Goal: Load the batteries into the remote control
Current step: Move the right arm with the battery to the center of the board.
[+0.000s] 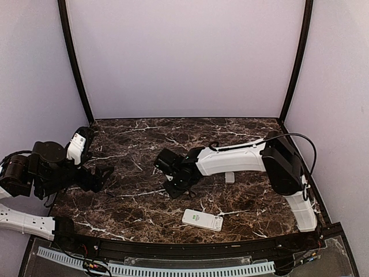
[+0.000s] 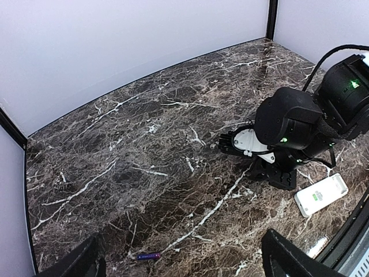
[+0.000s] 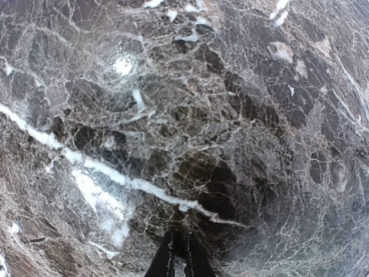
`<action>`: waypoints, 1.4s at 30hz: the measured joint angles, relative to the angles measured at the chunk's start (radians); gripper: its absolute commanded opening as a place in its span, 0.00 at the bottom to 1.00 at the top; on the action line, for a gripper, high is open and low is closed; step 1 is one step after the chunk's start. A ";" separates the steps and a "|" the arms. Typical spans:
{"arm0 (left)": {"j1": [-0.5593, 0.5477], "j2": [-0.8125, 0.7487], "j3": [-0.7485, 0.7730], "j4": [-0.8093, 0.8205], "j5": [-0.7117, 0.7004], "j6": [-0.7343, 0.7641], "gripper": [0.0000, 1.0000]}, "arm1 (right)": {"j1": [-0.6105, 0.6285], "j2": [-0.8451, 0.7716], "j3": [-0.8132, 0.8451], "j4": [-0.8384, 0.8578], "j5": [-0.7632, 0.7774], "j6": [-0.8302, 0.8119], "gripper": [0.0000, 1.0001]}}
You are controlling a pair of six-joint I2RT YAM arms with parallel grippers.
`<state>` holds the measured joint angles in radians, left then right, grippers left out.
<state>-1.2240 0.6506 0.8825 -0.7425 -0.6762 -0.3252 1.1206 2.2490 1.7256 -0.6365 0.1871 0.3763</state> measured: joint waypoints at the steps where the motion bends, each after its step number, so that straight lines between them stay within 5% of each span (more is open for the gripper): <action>1: 0.000 0.000 0.000 0.000 -0.001 0.000 0.93 | 0.003 -0.003 -0.004 -0.005 0.000 -0.001 0.07; 21: 0.000 -0.002 0.000 0.001 -0.017 0.004 0.93 | 0.035 -0.090 -0.113 -0.092 0.005 -0.013 0.10; 28: 0.000 -0.002 0.000 0.001 -0.017 0.008 0.93 | 0.037 -0.166 -0.113 -0.127 -0.022 0.051 0.51; 33: 0.000 -0.002 0.000 0.001 -0.017 0.010 0.93 | 0.038 -0.336 -0.200 -0.033 0.009 0.231 0.39; 42: 0.000 -0.016 0.000 0.003 -0.017 0.019 0.93 | 0.039 -0.382 -0.328 -0.079 0.121 0.779 0.45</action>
<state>-1.2240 0.6350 0.8825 -0.7395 -0.6930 -0.3065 1.1591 1.8668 1.3972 -0.7151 0.3084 1.1557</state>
